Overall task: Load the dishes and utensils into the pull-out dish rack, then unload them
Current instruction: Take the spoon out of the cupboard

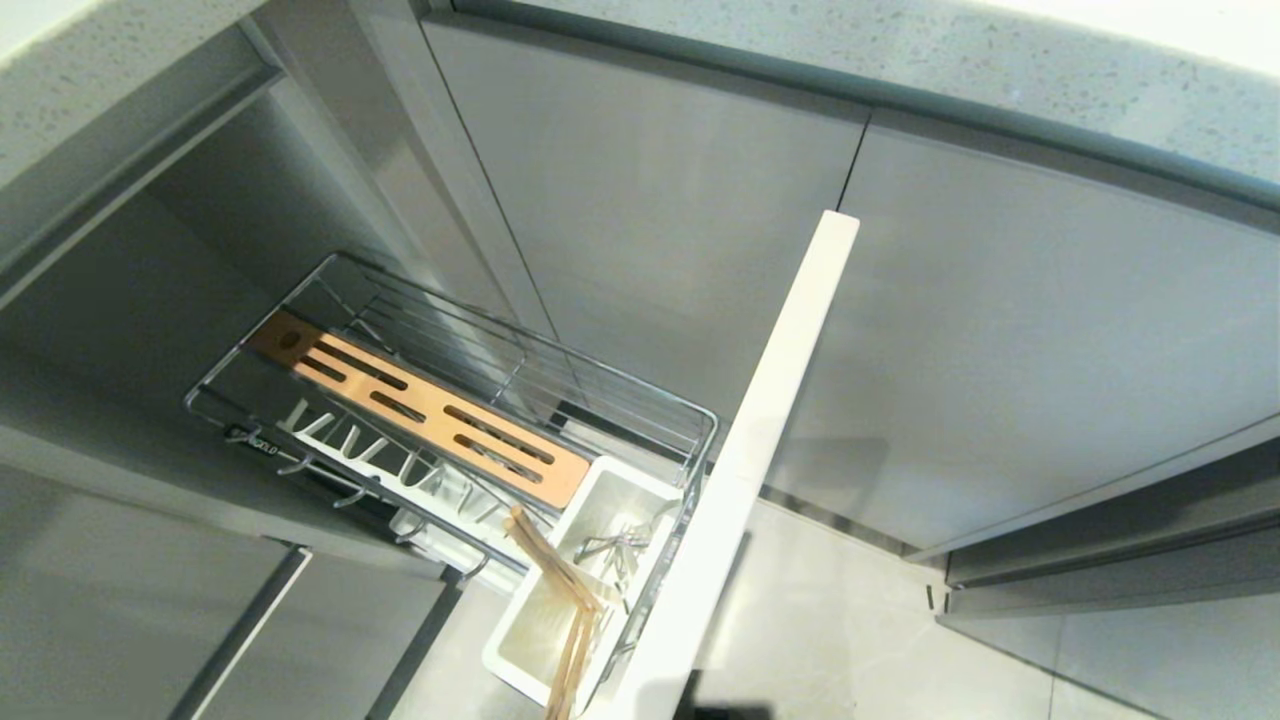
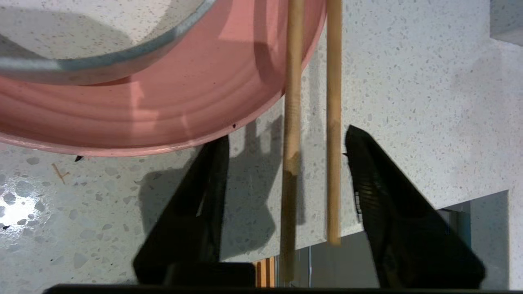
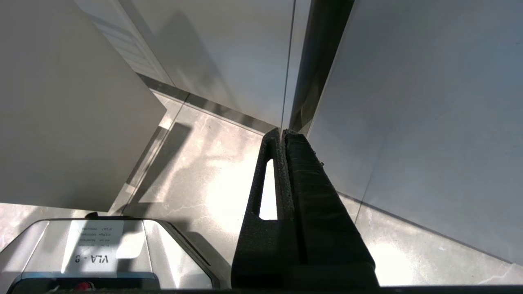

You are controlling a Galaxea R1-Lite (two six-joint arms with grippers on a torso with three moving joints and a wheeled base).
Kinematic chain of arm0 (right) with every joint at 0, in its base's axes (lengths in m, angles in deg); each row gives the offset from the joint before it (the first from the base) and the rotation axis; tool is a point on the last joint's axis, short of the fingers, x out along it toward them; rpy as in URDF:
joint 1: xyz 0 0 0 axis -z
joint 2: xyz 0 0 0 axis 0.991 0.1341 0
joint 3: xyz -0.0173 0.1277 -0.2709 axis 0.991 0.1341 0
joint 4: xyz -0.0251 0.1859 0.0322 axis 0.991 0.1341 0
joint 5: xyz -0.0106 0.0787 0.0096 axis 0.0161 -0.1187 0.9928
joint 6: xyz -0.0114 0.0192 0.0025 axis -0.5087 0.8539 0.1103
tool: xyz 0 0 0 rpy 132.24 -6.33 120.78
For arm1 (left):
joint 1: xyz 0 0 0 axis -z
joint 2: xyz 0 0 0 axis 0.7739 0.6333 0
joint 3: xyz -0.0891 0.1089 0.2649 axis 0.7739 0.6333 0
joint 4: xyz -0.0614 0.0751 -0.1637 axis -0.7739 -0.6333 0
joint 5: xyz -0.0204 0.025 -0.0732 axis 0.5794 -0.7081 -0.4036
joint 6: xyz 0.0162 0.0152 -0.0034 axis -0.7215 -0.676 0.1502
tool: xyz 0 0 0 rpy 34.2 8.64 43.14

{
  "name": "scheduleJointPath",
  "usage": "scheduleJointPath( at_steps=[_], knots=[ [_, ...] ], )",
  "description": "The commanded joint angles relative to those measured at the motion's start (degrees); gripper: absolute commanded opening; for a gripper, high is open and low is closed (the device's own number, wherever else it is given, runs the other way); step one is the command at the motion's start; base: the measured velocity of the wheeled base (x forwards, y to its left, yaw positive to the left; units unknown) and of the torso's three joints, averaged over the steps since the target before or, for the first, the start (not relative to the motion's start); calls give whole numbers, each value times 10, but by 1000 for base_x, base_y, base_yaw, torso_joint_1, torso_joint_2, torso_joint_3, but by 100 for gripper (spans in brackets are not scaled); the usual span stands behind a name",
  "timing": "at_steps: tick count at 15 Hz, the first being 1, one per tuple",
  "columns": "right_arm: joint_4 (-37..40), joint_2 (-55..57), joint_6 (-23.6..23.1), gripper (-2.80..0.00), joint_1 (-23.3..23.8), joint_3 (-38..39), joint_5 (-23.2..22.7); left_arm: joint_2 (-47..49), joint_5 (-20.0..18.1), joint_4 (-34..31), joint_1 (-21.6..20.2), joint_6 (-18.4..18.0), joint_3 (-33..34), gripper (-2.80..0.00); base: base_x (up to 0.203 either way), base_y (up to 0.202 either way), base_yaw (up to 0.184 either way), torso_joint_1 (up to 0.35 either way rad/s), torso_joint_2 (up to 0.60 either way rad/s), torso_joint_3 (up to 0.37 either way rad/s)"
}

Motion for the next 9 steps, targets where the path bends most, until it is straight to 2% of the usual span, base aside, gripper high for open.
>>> scheduleJointPath(
  at_steps=[1,9],
  knots=[
    [0,0,0,-280,0,1,0,0,-2,-2,0,3,0,0,0,0,0,0,0,0],
    [0,0,0,-280,0,1,0,-2,3,4,0,7,0,0,0,0,0,0,0,0]
  ],
)
